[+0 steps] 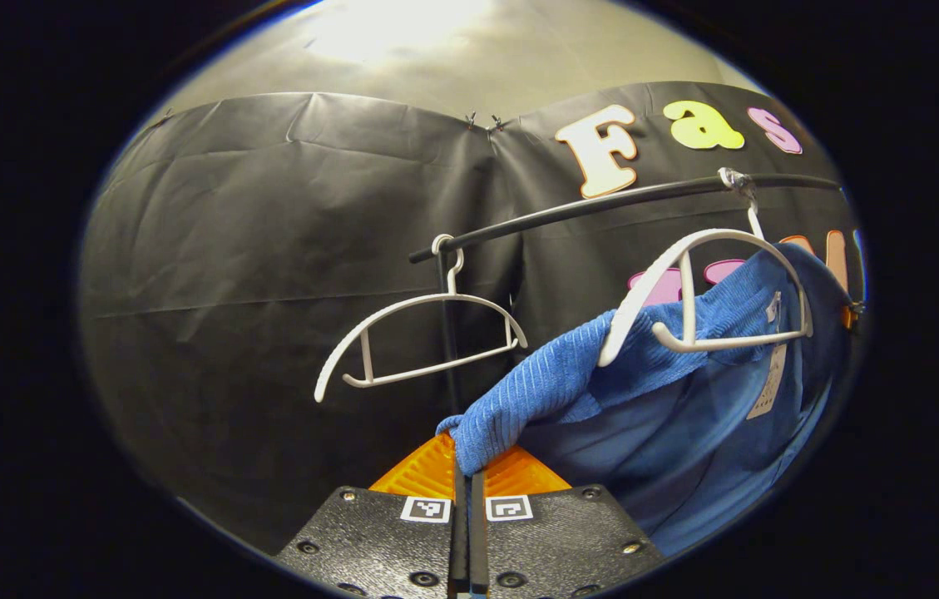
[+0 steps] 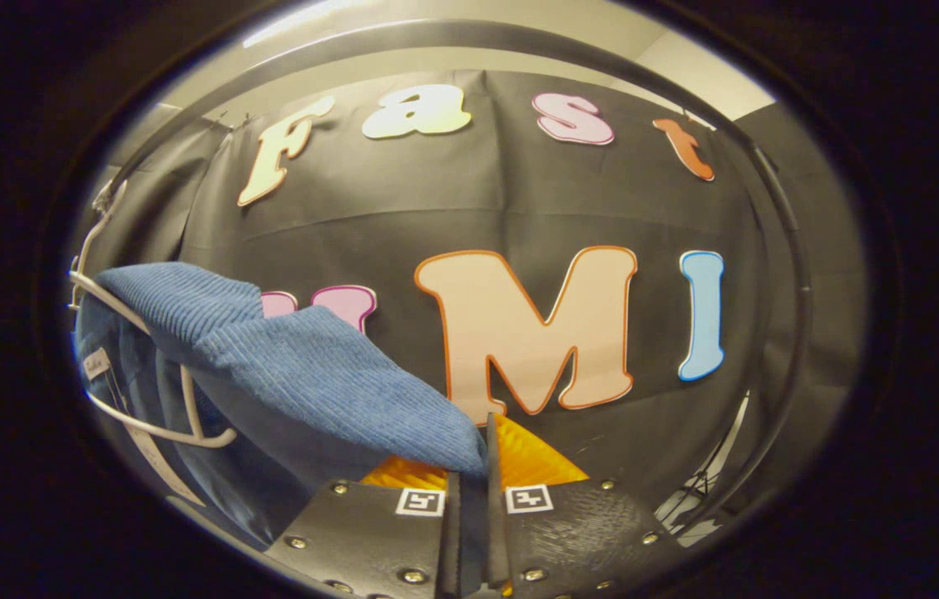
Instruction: Grasp the clothes on the hanger with both hands and then place them into the laundry hamper below.
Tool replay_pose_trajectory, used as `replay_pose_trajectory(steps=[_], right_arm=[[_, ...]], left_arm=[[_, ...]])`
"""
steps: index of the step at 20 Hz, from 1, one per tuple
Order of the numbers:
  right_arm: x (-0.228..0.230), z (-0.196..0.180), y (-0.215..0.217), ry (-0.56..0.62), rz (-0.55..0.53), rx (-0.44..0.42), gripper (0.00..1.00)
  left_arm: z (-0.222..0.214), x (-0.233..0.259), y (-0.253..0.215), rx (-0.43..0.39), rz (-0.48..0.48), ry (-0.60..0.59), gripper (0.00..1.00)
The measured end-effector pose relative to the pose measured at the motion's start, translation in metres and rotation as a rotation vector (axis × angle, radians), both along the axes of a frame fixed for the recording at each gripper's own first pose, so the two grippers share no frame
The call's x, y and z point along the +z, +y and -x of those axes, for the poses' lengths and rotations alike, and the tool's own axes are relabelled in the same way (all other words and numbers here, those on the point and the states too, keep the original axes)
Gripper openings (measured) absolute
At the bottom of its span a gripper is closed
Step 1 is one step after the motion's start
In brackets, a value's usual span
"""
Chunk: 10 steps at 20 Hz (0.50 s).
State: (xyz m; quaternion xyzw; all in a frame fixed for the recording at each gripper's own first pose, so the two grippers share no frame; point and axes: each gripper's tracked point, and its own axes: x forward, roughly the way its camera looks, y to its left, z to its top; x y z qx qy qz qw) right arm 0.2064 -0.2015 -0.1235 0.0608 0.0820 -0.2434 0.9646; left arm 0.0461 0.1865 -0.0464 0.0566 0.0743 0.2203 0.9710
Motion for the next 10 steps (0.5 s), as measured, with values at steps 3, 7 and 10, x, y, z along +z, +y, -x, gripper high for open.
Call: replay_pose_trajectory(steps=[3,7,10], right_arm=[[0.004,-0.004,-0.004,-0.022,-0.013,-0.022,0.13],[-0.005,-0.020,-0.019,-0.018,-0.025,-0.034,0.13],[-0.015,-0.024,-0.017,-0.006,-0.056,-0.035,0.13]], left_arm=[[-0.001,-0.004,-0.004,-0.005,0.009,0.006,0.00],[-0.001,-0.008,-0.008,-0.012,0.012,0.011,0.00],[-0.003,-0.010,-0.010,-0.015,0.009,0.013,0.00]])
